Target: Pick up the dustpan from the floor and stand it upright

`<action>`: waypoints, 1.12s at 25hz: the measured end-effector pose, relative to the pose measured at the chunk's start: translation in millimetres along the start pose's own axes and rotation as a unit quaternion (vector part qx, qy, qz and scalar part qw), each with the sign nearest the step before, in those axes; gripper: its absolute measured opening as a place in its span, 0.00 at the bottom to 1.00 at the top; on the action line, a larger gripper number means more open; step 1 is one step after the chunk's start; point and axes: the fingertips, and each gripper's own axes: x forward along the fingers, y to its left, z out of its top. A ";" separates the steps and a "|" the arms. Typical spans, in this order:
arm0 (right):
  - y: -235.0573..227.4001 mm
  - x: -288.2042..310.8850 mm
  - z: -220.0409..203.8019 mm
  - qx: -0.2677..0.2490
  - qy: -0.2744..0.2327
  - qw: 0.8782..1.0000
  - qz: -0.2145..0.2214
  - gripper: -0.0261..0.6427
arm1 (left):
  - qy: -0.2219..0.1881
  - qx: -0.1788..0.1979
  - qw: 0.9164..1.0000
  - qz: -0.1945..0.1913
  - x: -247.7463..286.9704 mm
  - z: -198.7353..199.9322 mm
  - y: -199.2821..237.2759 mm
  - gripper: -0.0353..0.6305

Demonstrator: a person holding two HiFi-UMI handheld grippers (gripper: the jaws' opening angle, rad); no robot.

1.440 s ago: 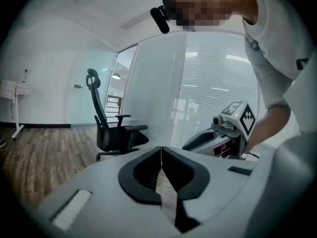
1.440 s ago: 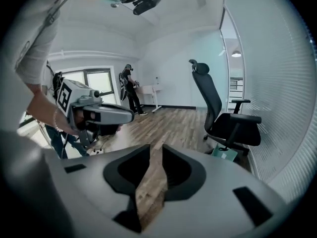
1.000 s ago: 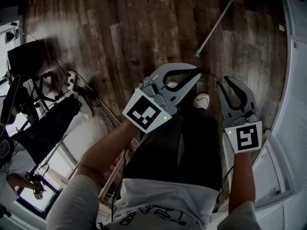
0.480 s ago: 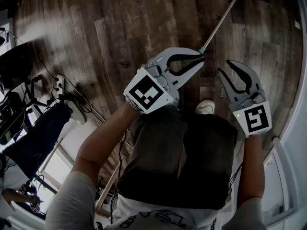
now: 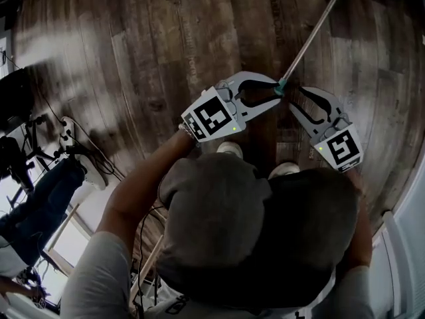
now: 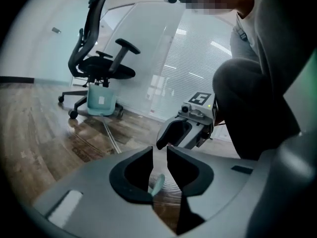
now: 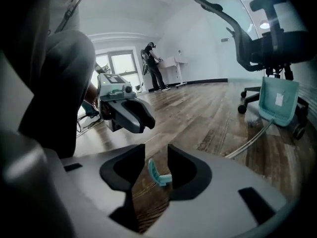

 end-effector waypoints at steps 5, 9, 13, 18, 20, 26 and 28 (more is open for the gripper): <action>11.8 32.9 -46.5 0.005 0.002 1.000 0.025 0.24 | 0.028 -0.019 0.999 0.008 20.6 -58.6 1.4 0.16; 18.6 47.6 -62.2 0.008 0.001 1.000 0.025 0.24 | 0.030 -0.037 0.999 0.019 32.6 -75.8 -1.9 0.15; 11.8 45.1 -68.4 0.017 -0.001 1.000 -0.007 0.13 | 0.020 -0.037 0.999 0.022 40.1 -76.9 -4.1 0.10; 12.1 41.0 -64.0 0.028 -0.003 1.000 -0.014 0.12 | 0.017 -0.032 0.999 0.013 39.0 -70.5 -5.5 0.10; 10.2 39.5 -53.5 0.034 -0.006 0.999 -0.015 0.12 | 0.014 -0.036 0.999 0.014 34.0 -61.2 -2.1 0.10; 25.6 -19.0 -21.5 0.027 -0.016 0.999 -0.015 0.12 | 0.005 -0.045 0.999 0.006 32.6 -6.6 -42.0 0.10; 29.0 -26.8 -4.3 0.028 -0.020 0.999 -0.011 0.12 | 0.004 -0.046 0.999 0.005 23.9 9.9 -45.2 0.10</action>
